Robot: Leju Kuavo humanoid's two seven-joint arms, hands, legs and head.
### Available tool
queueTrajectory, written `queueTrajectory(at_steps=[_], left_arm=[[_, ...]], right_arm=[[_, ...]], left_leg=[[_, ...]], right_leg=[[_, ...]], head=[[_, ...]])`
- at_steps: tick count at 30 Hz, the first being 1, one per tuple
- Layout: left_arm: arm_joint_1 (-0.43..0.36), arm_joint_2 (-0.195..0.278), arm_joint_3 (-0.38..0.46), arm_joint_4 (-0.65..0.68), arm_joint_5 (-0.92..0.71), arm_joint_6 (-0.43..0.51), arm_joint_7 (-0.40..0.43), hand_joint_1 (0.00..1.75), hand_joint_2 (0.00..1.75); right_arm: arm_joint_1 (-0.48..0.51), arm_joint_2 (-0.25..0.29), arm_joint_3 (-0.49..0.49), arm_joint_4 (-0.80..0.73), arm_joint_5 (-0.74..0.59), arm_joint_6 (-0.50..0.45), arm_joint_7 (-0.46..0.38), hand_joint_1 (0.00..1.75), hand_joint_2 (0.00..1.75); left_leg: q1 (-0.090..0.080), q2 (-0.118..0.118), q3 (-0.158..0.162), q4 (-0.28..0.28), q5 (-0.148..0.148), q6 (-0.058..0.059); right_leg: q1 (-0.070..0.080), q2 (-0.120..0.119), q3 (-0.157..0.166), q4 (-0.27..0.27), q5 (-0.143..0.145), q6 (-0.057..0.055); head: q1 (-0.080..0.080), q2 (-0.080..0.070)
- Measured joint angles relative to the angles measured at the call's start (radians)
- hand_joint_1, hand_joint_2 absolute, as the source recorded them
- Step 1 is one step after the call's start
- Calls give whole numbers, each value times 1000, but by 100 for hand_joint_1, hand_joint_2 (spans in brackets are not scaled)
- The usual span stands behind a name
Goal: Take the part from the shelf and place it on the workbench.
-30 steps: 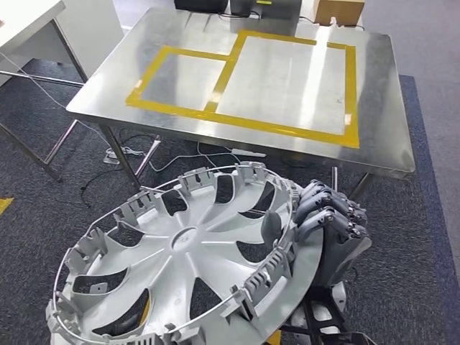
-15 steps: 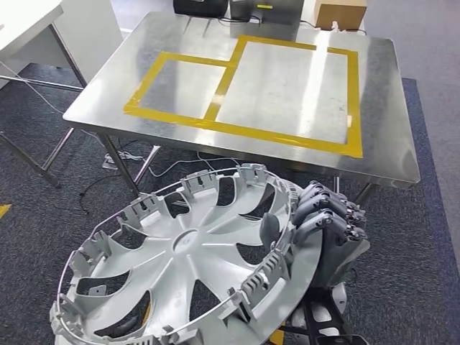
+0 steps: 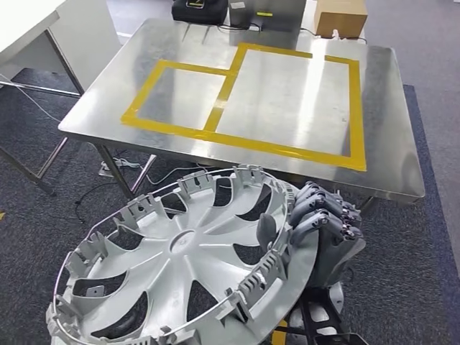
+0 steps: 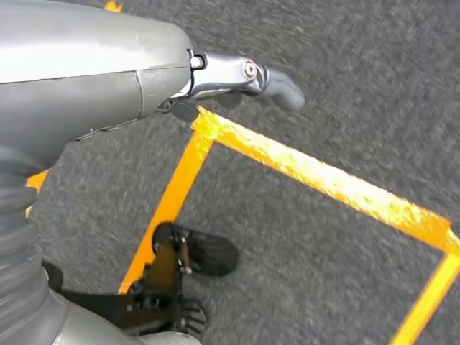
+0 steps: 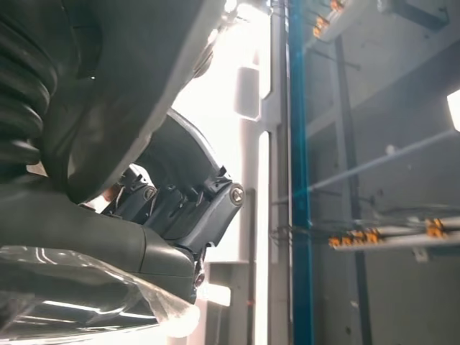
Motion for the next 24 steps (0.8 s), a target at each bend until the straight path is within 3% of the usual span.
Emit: queueTrajectory(at_steps=[2, 3, 4, 6, 7, 8, 9, 11, 12, 13, 15, 18, 19, 22, 23, 24], left_arm=[[1, 0, 0, 0, 0, 3, 0, 0, 175], [0, 0, 1, 0, -1, 4, -1, 0, 175], [-1, 0, 1, 0, -1, 5, -1, 0, 175], [-2, -1, 1, 0, -2, 5, -1, 0, 175], [-1, -2, 1, 0, -2, 5, -1, 0, 175], [0, -2, 1, 0, -2, 5, -1, 0, 175], [0, -2, 1, 0, -2, 5, -1, 0, 175], [0, -3, 2, 0, -2, 3, -1, 0, 175], [-1, -3, 2, 0, -3, 3, -1, 0, 175], [-2, -4, 2, 0, -3, 2, -1, 0, 175], [-4, -6, 2, 0, -4, 0, 0, 0, 175], [-6, -5, 3, -1, -6, -1, 0, 0, 175], [-7, -4, 3, -2, -7, -2, 0, 0, 175], [-2, -1, 4, -2, -7, -2, 0, 0, 175], [0, 0, 4, -2, -7, -2, 0, 0, 175], [2, 1, 5, -2, -6, -2, 0, 0, 175]], right_arm=[[0, 0, 0, 0, 1, 0, 0, 175, 175], [-1, 0, -1, 0, 1, 0, 0, 175, 175], [-1, -1, -1, 0, 1, 0, 0, 175, 175], [0, -2, -2, 0, 1, 0, 0, 175, 175], [1, -2, -2, 0, 1, 0, 0, 175, 175], [2, -2, -2, 0, 0, 0, 0, 175, 175], [3, -3, -2, 0, -2, 1, 0, 175, 175], [3, -3, -2, 1, -9, 3, 0, 175, 175], [2, -4, -2, 1, -14, 6, 0, 175, 175], [1, -4, -2, 1, -20, 9, 0, 175, 175], [-1, -5, -2, 0, -33, 16, -1, 175, 175], [-2, -6, -3, -1, -42, 24, -1, 175, 175], [-3, -6, -3, -1, -45, 26, -1, 175, 175], [-2, -6, -4, -1, -58, 33, 0, 175, 175], [-1, -6, -4, -1, -63, 36, 0, 175, 175], [1, -6, -4, -1, -67, 38, 0, 175, 175]], left_leg=[[3, -1, 6, -6, -5, 11], [5, -1, 11, -9, -8, 17], [6, -1, 15, -11, -11, 23], [4, -1, 20, -10, -19, 31], [3, -2, 24, -10, -23, 32], [2, -2, 30, -10, -29, 33], [1, -3, 39, -10, -35, 32], [0, -6, 61, -11, -50, 30], [-1, -7, 68, -11, -57, 26], [-1, -7, 71, -11, -61, 22], [-1, -6, 72, -14, -65, 12], [-2, -3, 70, 10, -85, -5], [-1, -2, 51, 51, -102, -11], [7, -1, -62, 236, -156, -24], [9, -1, -87, 262, -147, -28], [12, -1, -93, 249, -117, -30]], right_leg=[[-1, -2, -4, 7, -12, 10], [-1, -3, -19, 35, -27, 14], [-2, -3, -49, 87, -48, 17], [-1, -3, -139, 229, -89, 19], [-1, -3, -179, 280, -93, 20], [-1, -3, -202, 296, -76, 19], [-1, -3, -203, 269, -37, 16], [1, -3, -162, 146, 56, 7], [4, -3, -135, 87, 83, 2], [6, -3, -115, 49, 88, -3], [10, -1, -96, 21, 75, -10], [0, -2, -72, 0, 67, -22], [-4, -3, -61, -5, 64, -26], [-4, -4, -41, -7, 48, -34], [-5, -3, -34, -7, 42, -33], [-5, -1, -24, -7, 35, -31]], head=[[1, 0], [3, 0], [5, 0], [7, 0], [7, 0], [7, 0], [7, 0], [7, 0], [6, 0], [6, 0], [5, 0], [3, 0], [0, 0], [-3, 0], [-3, 0], [-3, 0]])
